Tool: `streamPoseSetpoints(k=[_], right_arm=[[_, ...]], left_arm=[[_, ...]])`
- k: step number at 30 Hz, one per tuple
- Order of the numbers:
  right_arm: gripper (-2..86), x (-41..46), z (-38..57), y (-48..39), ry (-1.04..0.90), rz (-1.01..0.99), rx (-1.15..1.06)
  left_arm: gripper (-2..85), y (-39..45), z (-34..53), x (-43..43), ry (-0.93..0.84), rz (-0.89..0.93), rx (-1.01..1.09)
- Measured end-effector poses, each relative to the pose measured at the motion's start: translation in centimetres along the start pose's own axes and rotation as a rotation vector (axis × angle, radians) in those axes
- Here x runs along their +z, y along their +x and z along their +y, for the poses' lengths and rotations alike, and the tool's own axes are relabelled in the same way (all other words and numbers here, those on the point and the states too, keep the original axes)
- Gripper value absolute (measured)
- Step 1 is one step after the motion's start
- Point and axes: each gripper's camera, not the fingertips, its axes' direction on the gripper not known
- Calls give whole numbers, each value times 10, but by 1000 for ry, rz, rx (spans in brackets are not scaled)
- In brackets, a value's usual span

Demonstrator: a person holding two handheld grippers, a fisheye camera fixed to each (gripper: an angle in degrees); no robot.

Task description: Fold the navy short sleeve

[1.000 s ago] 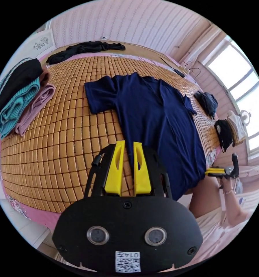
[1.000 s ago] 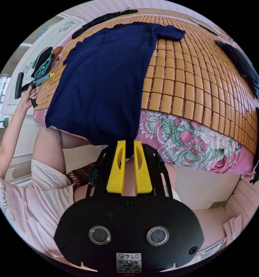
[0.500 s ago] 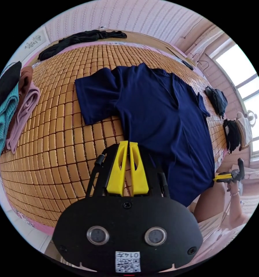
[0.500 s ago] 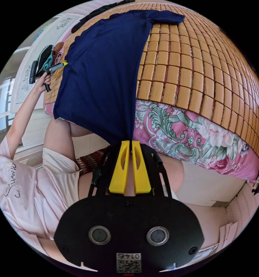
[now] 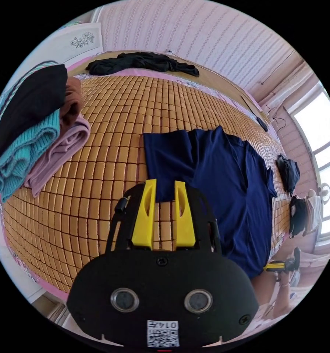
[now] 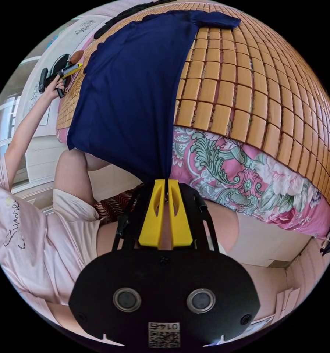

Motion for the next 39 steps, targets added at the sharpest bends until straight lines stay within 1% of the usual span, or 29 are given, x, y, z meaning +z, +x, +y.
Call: streamPoseSetpoints(k=[2, 4, 5, 6, 7, 8, 9, 13, 17, 19, 22, 24, 25, 27, 29, 30, 33, 34, 35, 36, 38, 39], right_arm=[[6, -2, -2, 0, -6, 2, -2], [6, -4, -4, 1, -10, -2, 8], [6, -5, -6, 2, -13, -6, 14], [6, -6, -7, 3, -13, -7, 20], [6, -7, -7, 3, -14, -8, 22], [6, -8, -8, 4, -15, -7, 25], [6, -9, -9, 4, -17, -6, 27], [7, -10, -15, 5, -24, -7, 37], [9, -15, -18, 2, -27, 9, 31], [11, -19, -16, -2, -17, 34, 22], [18, -25, -8, -4, 4, 50, 25], [27, -31, -2, -3, 35, 31, 46], [29, -33, -1, -3, 44, 27, 50], [47, -39, 3, -8, 92, 14, 49], [62, -38, -2, -10, 90, 9, 54], [70, -32, -9, -10, 58, 1, 58], [42, -21, -27, -16, 7, 37, 32], [33, -20, -30, -18, -8, 57, 24], [26, -19, -32, -21, -21, 79, 9], [19, -21, -32, -23, -28, 85, 1], [13, -27, -27, -24, -36, 98, -6], [10, -33, -23, -22, -30, 97, -5]], left_arm=[[73, 2, -14, 17, -23, -50, 16], [40, 4, -25, 38, -85, -74, 48], [5, 8, -26, 46, -89, -58, 126], [-1, 6, -28, 48, -76, -103, 129], [-4, 4, -30, 50, -90, -119, 123], [-6, -3, -32, 48, -67, -111, 96], [-7, -9, -33, 47, -32, -109, 78], [1, -23, -34, 60, -16, -101, 46], [51, -30, -26, 62, -35, -55, 67], [58, -29, -8, 45, -10, -53, 108], [59, -17, 55, 9, 11, -18, 247], [59, -5, 129, -4, -87, 59, 320], [60, -2, 150, -5, -114, 87, 328], [64, 10, 228, -4, -220, 157, 344], [68, 17, 272, 6, -271, 129, 340], [68, 20, 293, 16, -294, 117, 331], [51, 28, 316, 52, -356, 163, 296], [44, 29, 316, 55, -350, 147, 297], [17, 32, 315, 59, -358, 125, 318], [1, 32, 315, 62, -362, 144, 330], [-6, 28, 317, 63, -359, 151, 333], [-8, 26, 319, 63, -367, 117, 339]])
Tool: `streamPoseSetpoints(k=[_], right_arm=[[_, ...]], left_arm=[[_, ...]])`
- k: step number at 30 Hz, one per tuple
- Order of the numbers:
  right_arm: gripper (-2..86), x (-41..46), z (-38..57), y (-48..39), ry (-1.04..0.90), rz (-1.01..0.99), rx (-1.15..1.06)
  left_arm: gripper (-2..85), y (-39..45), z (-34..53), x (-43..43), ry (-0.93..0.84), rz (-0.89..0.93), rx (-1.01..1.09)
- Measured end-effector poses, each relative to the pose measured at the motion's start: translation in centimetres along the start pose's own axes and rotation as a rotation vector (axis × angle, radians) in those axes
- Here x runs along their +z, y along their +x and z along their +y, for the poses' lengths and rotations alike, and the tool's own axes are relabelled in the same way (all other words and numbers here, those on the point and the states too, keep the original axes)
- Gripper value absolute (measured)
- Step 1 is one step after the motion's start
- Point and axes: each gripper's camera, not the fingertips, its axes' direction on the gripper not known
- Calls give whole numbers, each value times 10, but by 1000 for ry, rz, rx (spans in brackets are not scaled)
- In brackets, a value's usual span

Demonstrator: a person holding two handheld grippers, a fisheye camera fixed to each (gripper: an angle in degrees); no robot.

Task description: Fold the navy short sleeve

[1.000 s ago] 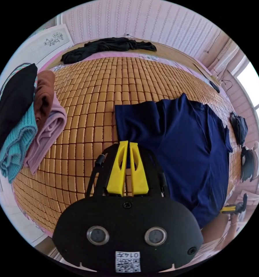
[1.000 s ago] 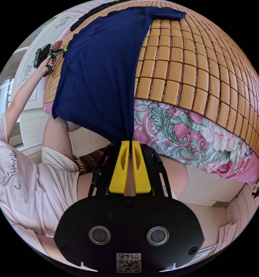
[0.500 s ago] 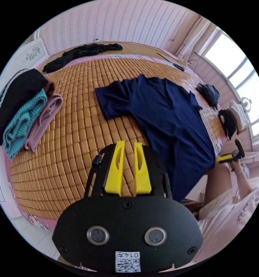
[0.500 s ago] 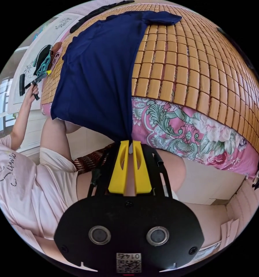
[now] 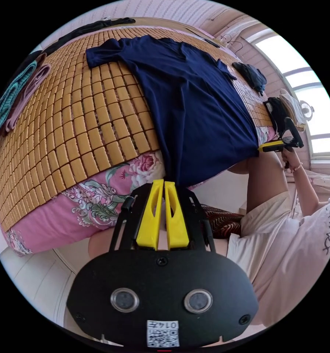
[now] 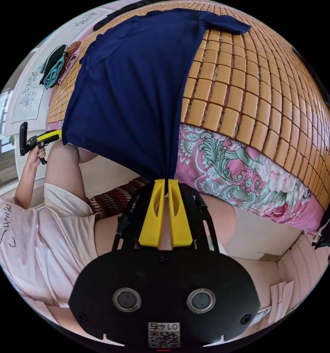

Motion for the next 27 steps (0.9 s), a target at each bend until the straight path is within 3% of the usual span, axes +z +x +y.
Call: streamPoseSetpoints(k=[4, 15, 21, 25, 27], right_arm=[[5, -7, 5, 11, 8, -68, -1], [6, -3, 7, 26, -20, -70, 1], [20, -19, 31, 39, 10, -121, 21], [41, -64, 52, 50, 227, -69, 45], [72, -94, 47, 60, 432, 21, 59]], left_arm=[[-9, -7, 8, 6, -5, 5, 4], [-7, 4, -3, 90, -227, -49, 94], [19, 0, 1, 107, -208, -35, 47], [13, 2, 5, 81, -114, -60, 55], [6, 17, -17, 62, -35, -78, 120]])
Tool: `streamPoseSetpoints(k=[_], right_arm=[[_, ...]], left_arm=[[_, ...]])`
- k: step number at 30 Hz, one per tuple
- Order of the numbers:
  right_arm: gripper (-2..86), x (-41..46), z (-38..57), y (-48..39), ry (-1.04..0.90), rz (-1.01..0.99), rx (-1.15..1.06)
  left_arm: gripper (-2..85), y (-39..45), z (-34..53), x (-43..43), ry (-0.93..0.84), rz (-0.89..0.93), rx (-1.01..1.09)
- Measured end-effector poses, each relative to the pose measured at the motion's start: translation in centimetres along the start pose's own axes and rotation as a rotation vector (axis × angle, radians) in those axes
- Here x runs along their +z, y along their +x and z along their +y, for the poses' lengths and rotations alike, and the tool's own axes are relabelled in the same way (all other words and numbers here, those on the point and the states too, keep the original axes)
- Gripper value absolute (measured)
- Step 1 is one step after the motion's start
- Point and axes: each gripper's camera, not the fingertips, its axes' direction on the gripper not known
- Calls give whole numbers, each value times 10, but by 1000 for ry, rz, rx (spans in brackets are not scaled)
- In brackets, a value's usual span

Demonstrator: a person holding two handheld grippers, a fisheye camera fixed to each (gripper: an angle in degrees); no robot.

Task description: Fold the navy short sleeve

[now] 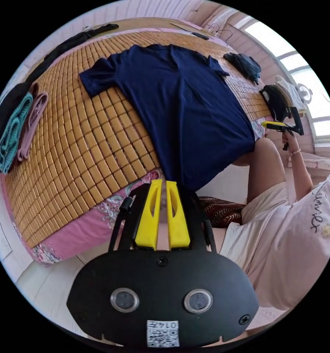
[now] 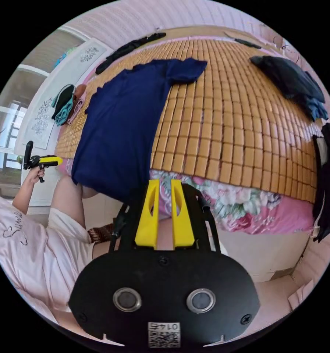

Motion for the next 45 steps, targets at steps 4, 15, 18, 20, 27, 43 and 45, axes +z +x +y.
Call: streamPoseSetpoints(k=[4, 15, 18, 20, 27, 43, 45], right_arm=[[85, -2, -51, 16, 195, 32, 14], [76, 27, -146, 68, 313, -20, 85], [44, 31, -135, 82, 322, -4, 82], [29, 33, -133, 95, 303, -92, 74], [3, 33, -121, 122, 318, -203, 48], [2, 43, -104, 105, 375, -390, -323], [2, 60, -104, 98, 334, -388, -358]], left_arm=[[0, 29, -74, -13, 116, -64, 138], [31, 167, -372, 43, 287, 33, 449], [42, 205, -435, 82, 234, 30, 448], [33, 231, -463, 103, 218, 4, 472], [74, 274, -552, 175, 151, -23, 401], [7, 161, -431, 116, 357, -38, 297], [40, 119, -400, 135, 270, -6, 213]])
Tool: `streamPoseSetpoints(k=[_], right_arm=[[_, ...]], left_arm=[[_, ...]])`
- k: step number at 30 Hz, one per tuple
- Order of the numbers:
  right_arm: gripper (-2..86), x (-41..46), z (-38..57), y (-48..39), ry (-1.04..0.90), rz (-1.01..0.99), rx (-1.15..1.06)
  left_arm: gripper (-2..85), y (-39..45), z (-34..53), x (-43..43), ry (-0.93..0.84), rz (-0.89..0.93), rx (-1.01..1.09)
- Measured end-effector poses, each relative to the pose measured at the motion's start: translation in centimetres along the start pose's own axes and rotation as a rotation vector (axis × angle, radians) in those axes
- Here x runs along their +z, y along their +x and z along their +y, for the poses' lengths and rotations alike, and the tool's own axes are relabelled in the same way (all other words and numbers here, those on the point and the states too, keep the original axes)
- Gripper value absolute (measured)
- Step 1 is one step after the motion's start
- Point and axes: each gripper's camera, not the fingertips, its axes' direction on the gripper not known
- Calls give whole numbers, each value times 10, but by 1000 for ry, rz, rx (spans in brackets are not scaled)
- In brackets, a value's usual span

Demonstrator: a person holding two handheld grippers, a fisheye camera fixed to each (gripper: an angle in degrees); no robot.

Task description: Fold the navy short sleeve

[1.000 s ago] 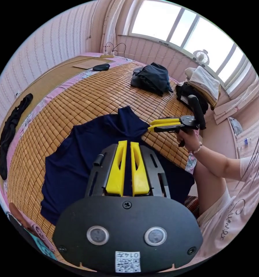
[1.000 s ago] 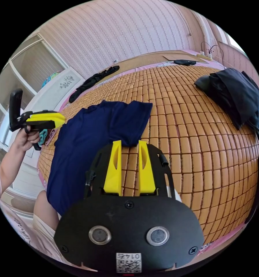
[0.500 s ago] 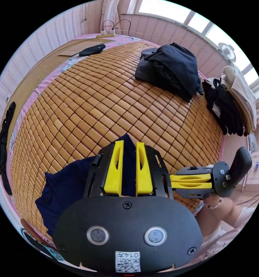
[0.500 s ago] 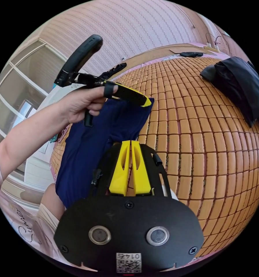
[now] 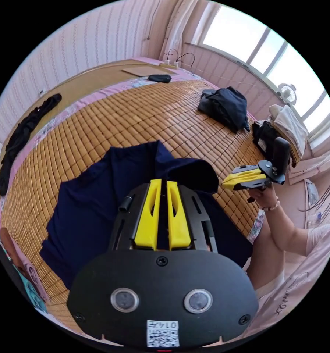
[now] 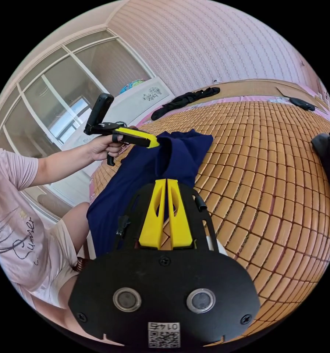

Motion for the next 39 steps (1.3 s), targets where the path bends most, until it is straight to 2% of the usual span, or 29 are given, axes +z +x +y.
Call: streamPoseSetpoints(k=[6, 10, 13, 17, 19, 23, 26, 31, 33, 35, 39], right_arm=[[3, 34, 6, -2, -35, 48, -8], [3, 71, 5, -9, -83, 80, -31], [2, 105, 6, -17, -102, 194, -29], [-1, 165, 11, -16, -287, 277, -40], [-1, 171, 16, -15, -277, 297, -62], [-2, 183, 28, -5, -285, 301, -63], [-2, 194, 35, 8, -281, 267, -32], [-2, 211, 49, 16, -316, 159, -62], [-2, 226, 60, 9, -387, 80, -131], [-2, 236, 69, 4, -416, 97, -152], [-1, 246, 74, -19, -367, 143, -205]], left_arm=[[65, -49, 35, 7, -55, 18, -163], [65, -46, 21, 12, -35, 7, -159], [64, -43, -4, 25, -51, -22, -143], [54, -40, -25, 59, -190, -143, -100], [34, -42, -24, 52, -159, -116, -97], [4, -48, -11, 18, -85, -98, -119], [20, -54, -3, 17, -125, -76, -133], [49, -80, 8, -19, -58, 21, -251], [48, -83, 29, -60, 21, 27, -238], [47, -86, 55, -93, 60, 19, -237], [49, -101, 151, -175, 149, -79, -255]])
